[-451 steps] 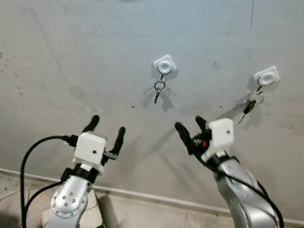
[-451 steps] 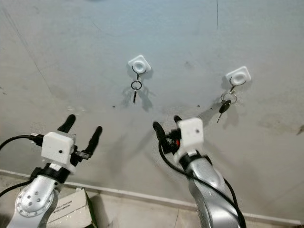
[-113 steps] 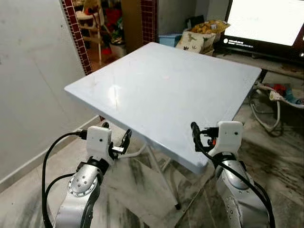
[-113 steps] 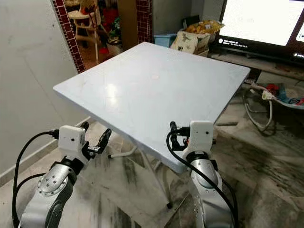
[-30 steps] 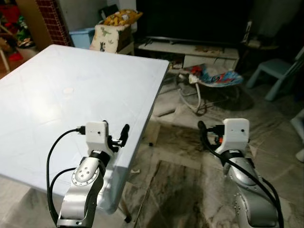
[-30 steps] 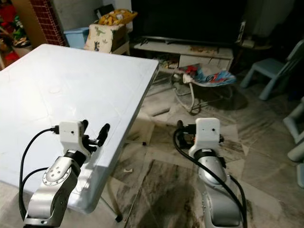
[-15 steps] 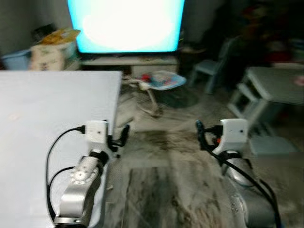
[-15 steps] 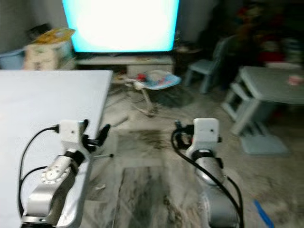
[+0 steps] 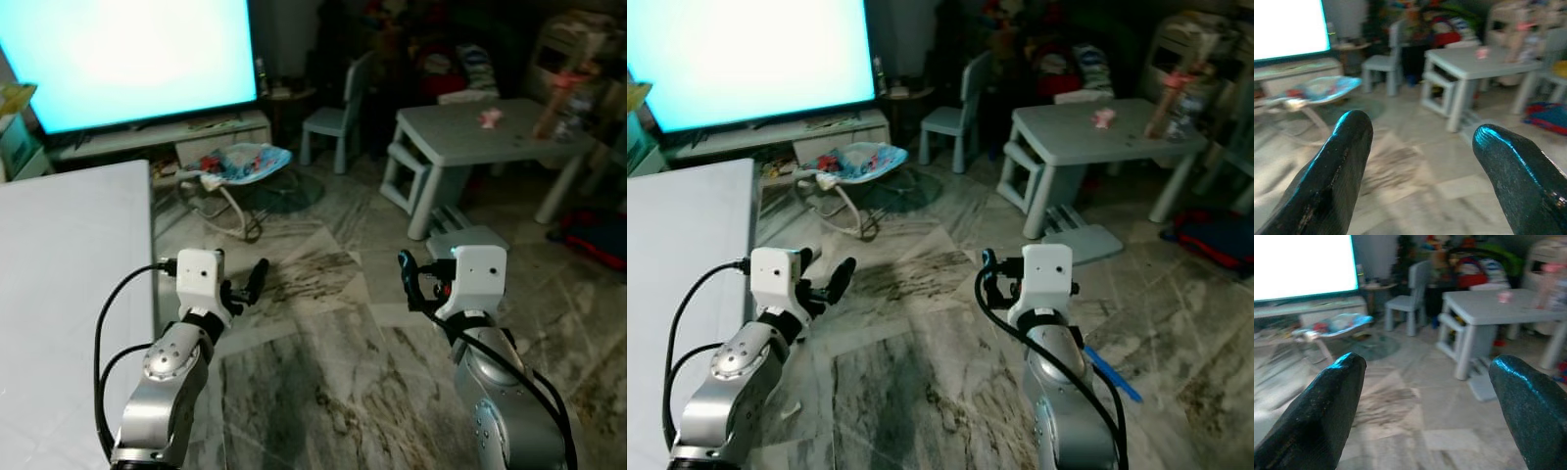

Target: Hang keys on a hook

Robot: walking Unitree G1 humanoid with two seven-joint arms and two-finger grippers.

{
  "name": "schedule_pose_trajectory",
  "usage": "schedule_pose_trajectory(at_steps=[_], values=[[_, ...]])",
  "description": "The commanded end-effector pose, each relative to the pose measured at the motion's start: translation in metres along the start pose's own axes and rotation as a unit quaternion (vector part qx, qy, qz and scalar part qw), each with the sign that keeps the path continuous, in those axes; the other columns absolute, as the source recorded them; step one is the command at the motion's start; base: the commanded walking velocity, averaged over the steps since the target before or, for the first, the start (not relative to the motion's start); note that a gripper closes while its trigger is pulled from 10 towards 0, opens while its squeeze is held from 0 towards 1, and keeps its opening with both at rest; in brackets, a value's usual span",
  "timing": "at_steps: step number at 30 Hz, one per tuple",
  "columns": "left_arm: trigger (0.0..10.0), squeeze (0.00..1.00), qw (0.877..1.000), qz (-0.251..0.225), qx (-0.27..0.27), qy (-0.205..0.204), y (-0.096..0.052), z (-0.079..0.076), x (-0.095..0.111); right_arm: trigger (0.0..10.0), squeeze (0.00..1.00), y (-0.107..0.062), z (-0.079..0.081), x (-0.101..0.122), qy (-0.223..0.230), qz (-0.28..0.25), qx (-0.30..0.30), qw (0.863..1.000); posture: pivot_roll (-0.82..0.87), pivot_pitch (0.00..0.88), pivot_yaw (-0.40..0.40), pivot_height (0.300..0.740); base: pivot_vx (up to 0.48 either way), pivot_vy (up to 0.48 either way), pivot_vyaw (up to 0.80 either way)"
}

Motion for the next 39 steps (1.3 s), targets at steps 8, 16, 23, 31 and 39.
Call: schedule_pose_trajectory(at_steps=[8, 16, 23, 31, 39], values=[[10.0, 0.00, 1.000, 0.000, -0.009, -0.008, 0.002, -0.001, 0.002, 10.0, 0.00, 0.002, 0.000, 0.007, 0.001, -0.011, -0.001, 1.000, -0.05, 0.012, 0.040, 0.740, 0.000, -0.070, 0.00], [10.0, 0.00, 1.000, -0.003, -0.007, -0.014, 0.003, 0.001, 0.003, 10.0, 0.00, 0.002, -0.001, 0.007, 0.001, -0.012, -0.001, 1.000, -0.05, 0.004, 0.043, 0.740, 0.000, -0.346, 0.00], [10.0, 0.00, 1.000, -0.003, -0.005, -0.014, 0.003, 0.002, 0.003, 10.0, 0.00, 0.002, 0.000, 0.007, 0.002, -0.013, -0.001, 1.000, -0.05, 0.002, 0.044, 0.740, 0.000, -0.381, 0.00], [10.0, 0.00, 1.000, 0.001, 0.008, -0.022, 0.004, 0.006, 0.002, 10.0, 0.00, 0.001, -0.001, 0.006, 0.001, -0.011, -0.003, 1.000, -0.06, 0.001, 0.047, 0.740, 0.000, -0.088, 0.00], [10.0, 0.00, 0.999, 0.006, 0.023, -0.025, 0.008, 0.012, 0.000, 10.0, 0.00, 0.002, -0.002, 0.006, 0.001, -0.013, -0.005, 1.000, -0.06, 0.000, 0.049, 0.740, 0.000, 0.000, 0.00]])
Point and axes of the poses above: a point about 5 cm out from each wrist's last joint towards the gripper, its own y axis pointing out of the wrist towards the gripper, its own x axis along the axis of the wrist's last joint, z = x × y, the point moved 4 cm from there along y, pointing out of the wrist towards the gripper, and after that the axes turned 7 degrees about y, right-handed, at the moved point
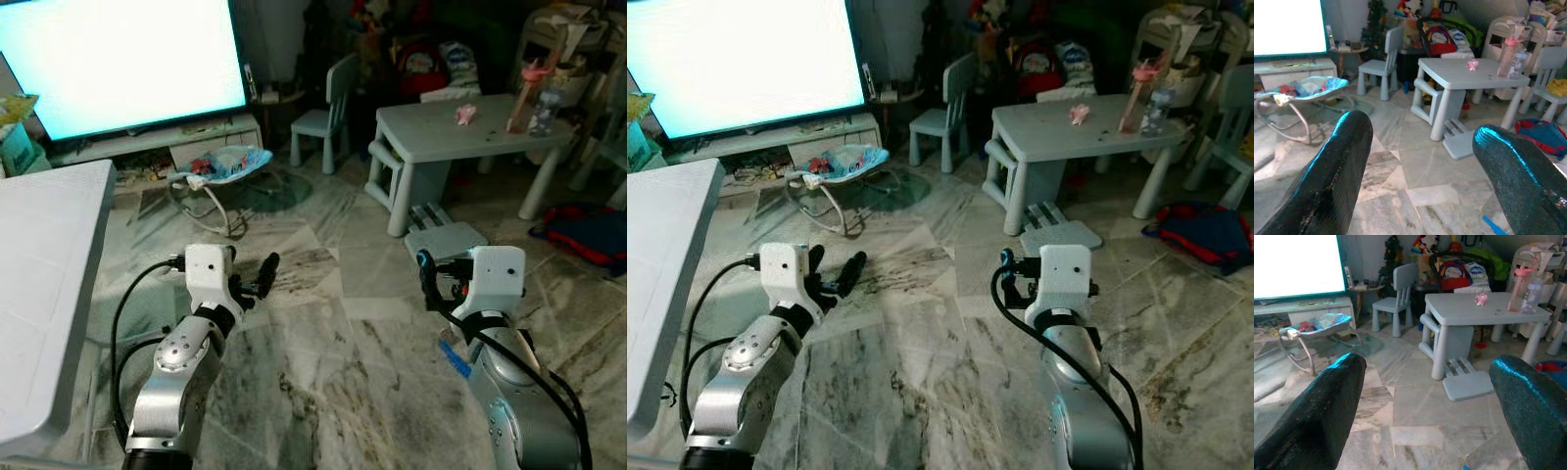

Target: Hang keys on a hook

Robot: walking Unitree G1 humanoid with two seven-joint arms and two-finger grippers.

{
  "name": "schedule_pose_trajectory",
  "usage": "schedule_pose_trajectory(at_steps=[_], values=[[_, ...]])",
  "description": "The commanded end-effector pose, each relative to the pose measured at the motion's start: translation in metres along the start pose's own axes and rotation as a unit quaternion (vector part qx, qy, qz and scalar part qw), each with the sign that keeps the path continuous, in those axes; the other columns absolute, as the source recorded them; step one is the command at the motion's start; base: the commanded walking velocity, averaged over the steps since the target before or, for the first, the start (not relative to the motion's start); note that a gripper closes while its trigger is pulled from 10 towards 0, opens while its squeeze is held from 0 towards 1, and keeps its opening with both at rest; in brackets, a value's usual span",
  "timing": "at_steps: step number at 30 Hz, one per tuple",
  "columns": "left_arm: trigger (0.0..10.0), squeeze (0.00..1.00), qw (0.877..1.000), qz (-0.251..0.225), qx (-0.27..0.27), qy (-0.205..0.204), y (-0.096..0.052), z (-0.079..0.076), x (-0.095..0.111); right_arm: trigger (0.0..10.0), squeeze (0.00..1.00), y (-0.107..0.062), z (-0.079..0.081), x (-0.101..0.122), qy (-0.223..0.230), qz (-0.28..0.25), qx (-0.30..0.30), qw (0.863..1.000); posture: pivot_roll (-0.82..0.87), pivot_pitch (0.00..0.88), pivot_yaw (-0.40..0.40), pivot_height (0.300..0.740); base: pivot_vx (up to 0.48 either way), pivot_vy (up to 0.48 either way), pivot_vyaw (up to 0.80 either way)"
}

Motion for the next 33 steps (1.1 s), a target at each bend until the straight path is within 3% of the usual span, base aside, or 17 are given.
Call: schedule_pose_trajectory(at_steps=[1, 33], values=[[10.0, 0.00, 1.000, 0.009, 0.016, 0.003, 0.0001, 0.0102, -0.0032, 10.0, 0.00, 0.0014, 0.0053, 0.0062, 0.004, -0.011, 0.007, 1.000, -0.07, 0.000, 0.049, 0.740, 0.000, 0.000, 0.00], [10.0, 0.00, 1.000, 0.021, 0.015, 0.009, -0.0004, 0.0120, -0.0109, 10.0, 0.00, 0.0003, 0.0075, 0.0047, 0.006, -0.008, 0.011, 1.000, -0.07, 0.004, 0.052, 0.740, 0.000, 0.000, 0.00]])
Point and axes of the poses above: a point about 5 cm out from each wrist's last joint towards the gripper, its own y axis pointing out of the wrist towards the gripper, its own x axis along the axis of the wrist's last joint, z = x × y, the point moved 4 cm from there along y, pointing out of the wrist towards the gripper, and after that the axes turned 7 degrees about y, right-handed, at the moved point
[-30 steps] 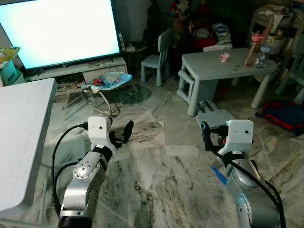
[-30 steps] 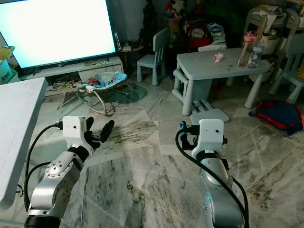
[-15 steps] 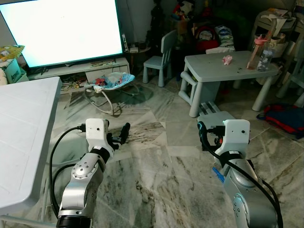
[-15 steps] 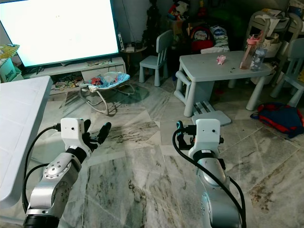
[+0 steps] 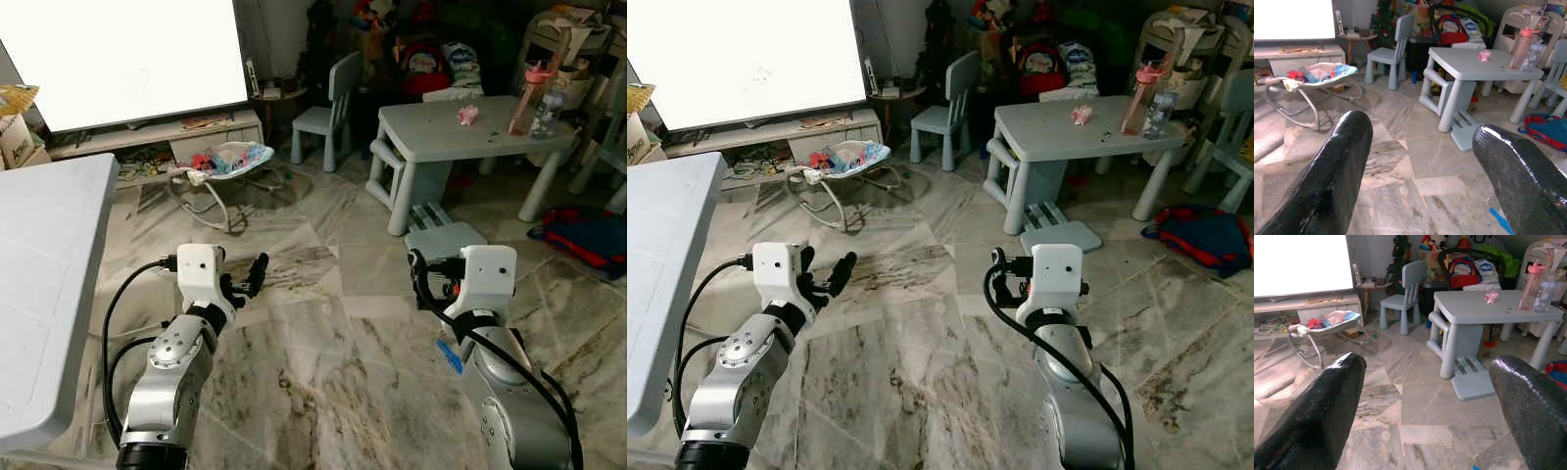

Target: Hang keys on a hook

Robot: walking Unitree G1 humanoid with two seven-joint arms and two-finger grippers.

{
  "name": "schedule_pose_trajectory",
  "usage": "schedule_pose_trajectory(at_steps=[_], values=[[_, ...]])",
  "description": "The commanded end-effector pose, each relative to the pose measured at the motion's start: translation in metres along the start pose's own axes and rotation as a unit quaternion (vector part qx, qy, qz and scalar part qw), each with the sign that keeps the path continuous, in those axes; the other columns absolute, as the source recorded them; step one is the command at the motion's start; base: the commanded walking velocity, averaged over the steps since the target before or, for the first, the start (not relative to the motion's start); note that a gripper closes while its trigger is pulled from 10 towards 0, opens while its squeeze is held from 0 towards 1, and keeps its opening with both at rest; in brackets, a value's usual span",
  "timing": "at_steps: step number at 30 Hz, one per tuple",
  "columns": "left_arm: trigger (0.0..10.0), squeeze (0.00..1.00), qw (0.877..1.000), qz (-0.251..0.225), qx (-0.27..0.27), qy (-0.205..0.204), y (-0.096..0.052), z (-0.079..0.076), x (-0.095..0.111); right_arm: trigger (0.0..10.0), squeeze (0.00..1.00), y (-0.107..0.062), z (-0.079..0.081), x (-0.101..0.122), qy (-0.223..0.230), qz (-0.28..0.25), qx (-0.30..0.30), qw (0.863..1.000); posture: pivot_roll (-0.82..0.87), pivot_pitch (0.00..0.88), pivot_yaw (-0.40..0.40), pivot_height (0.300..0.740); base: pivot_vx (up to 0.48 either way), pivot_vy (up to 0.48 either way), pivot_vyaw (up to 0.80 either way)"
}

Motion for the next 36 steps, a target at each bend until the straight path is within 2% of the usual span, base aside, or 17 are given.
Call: schedule_pose_trajectory(at_steps=[1, 7, 36], values=[[10.0, 0.00, 1.000, 0.004, 0.004, 0.010, -0.0003, 0.0036, -0.0011, 10.0, 0.00, 0.0000, 0.0021, 0.0046, 0.001, -0.007, 0.003, 1.000, -0.07, 0.005, 0.052, 0.740, 0.000, 0.000, 0.00], [10.0, 0.00, 1.000, 0.002, 0.001, 0.015, -0.0004, 0.0034, -0.0005, 10.0, 0.00, -0.0001, 0.0025, 0.0045, 0.000, -0.007, 0.004, 1.000, -0.07, 0.003, 0.053, 0.740, 0.044, 0.000, 0.00], [10.0, 0.00, 1.000, 0.002, -0.004, 0.020, -0.0012, 0.0022, -0.0012, 10.0, 0.00, 0.0004, 0.0025, 0.0021, -0.001, -0.005, 0.004, 1.000, -0.06, 0.000, 0.053, 0.740, 0.311, 0.000, 0.00]])
Point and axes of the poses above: a point about 5 cm out from each wrist's last joint towards the gripper, its own y axis pointing out of the wrist towards the gripper, its own x axis along the axis of the wrist's last joint, z = x × y, the point moved 4 cm from there along y, pointing out of the wrist towards the gripper, and after that the axes turned 7 degrees about y, right-handed, at the moved point
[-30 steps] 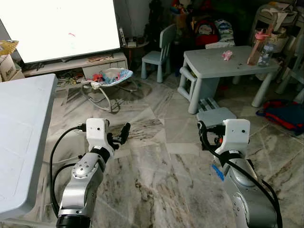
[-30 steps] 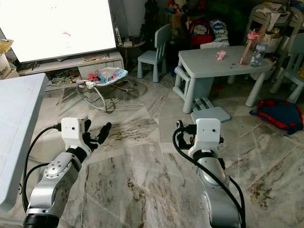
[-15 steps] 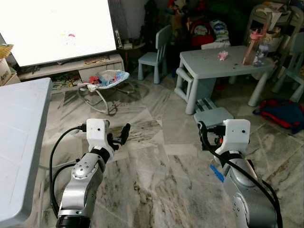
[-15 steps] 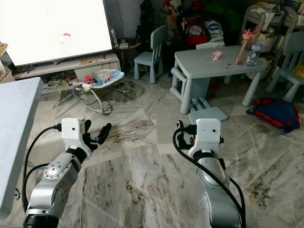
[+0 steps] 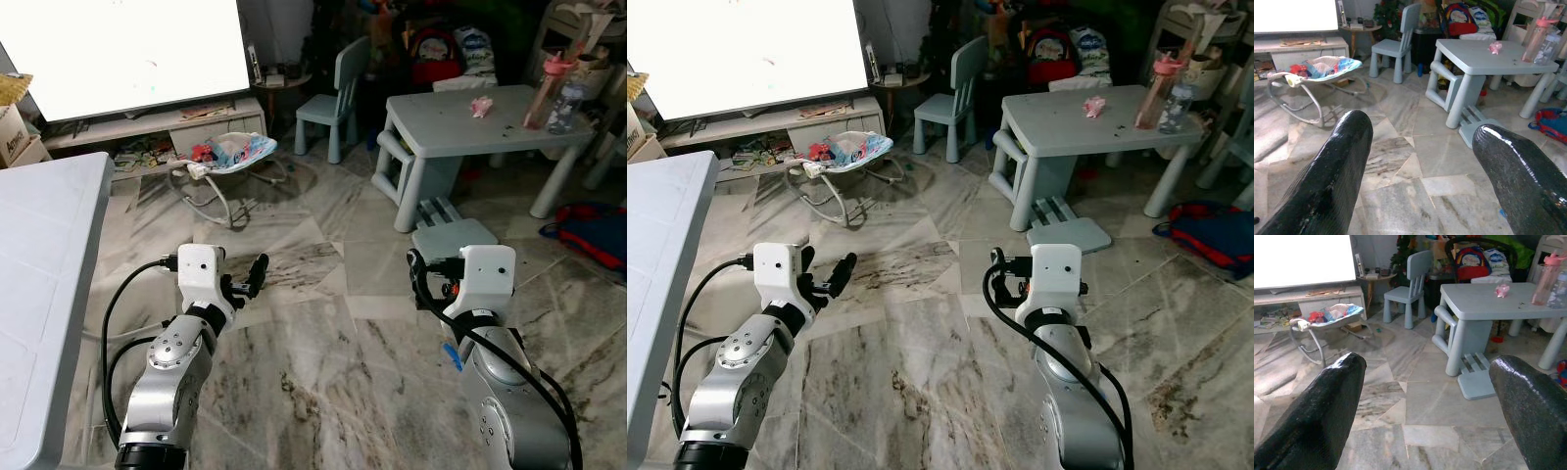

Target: Hang keys on a hook

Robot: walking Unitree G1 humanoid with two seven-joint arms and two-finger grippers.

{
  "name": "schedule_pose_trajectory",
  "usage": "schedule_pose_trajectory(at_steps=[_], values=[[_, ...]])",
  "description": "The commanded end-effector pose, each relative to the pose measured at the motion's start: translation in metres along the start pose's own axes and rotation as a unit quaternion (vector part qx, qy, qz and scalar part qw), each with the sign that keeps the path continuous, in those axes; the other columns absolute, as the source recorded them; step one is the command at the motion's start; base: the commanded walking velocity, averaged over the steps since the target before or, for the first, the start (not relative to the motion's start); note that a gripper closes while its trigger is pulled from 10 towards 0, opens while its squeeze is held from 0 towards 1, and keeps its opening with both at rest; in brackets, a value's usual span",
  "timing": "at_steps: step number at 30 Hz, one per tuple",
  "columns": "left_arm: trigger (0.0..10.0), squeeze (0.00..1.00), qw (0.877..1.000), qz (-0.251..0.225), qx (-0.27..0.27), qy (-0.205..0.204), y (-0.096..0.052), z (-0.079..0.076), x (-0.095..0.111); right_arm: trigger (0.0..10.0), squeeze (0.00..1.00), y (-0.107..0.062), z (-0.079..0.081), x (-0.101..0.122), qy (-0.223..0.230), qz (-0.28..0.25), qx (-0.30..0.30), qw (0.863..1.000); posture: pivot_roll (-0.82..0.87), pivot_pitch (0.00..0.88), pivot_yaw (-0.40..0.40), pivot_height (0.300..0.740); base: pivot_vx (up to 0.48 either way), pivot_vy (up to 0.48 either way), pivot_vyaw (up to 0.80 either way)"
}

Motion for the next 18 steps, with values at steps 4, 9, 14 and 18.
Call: schedule_pose_trajectory(at_steps=[4, 9, 14, 18], values=[[10.0, 0.00, 1.000, 0.001, -0.001, 0.010, 0.0001, 0.0019, -0.0001, 10.0, 0.00, 0.0006, 0.0024, 0.0019, 0.000, -0.004, 0.003, 1.000, -0.06, 0.000, 0.053, 0.740, 0.338, 0.000, 0.00], [10.0, 0.00, 1.000, 0.001, -0.001, 0.010, 0.0003, 0.0012, -0.0002, 10.0, 0.00, 0.0007, 0.0023, 0.0018, 0.000, -0.004, 0.003, 1.000, -0.06, 0.000, 0.053, 0.740, 0.347, 0.000, 0.00], [10.0, 0.00, 1.000, 0.001, -0.002, 0.010, 0.0002, 0.0004, -0.0002, 10.0, 0.00, 0.0006, 0.0018, 0.0020, -0.001, -0.004, 0.002, 1.000, -0.06, 0.000, 0.054, 0.740, 0.371, 0.000, 0.00], [10.0, 0.00, 1.000, 0.001, -0.002, 0.010, 0.0003, 0.0007, -0.0002, 10.0, 0.00, 0.0006, 0.0017, 0.0020, -0.001, -0.004, 0.001, 1.000, -0.06, 0.000, 0.054, 0.740, 0.372, 0.000, 0.00]])
Point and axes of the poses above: a point about 5 cm out from each wrist's last joint towards the gripper, its own y axis pointing out of the wrist towards the gripper, its own x axis along the axis of the wrist's last joint, z = x × y, the point moved 4 cm from there along y, pointing out of the wrist towards the gripper, and after that the axes turned 7 degrees about y, right-handed, at the moved point
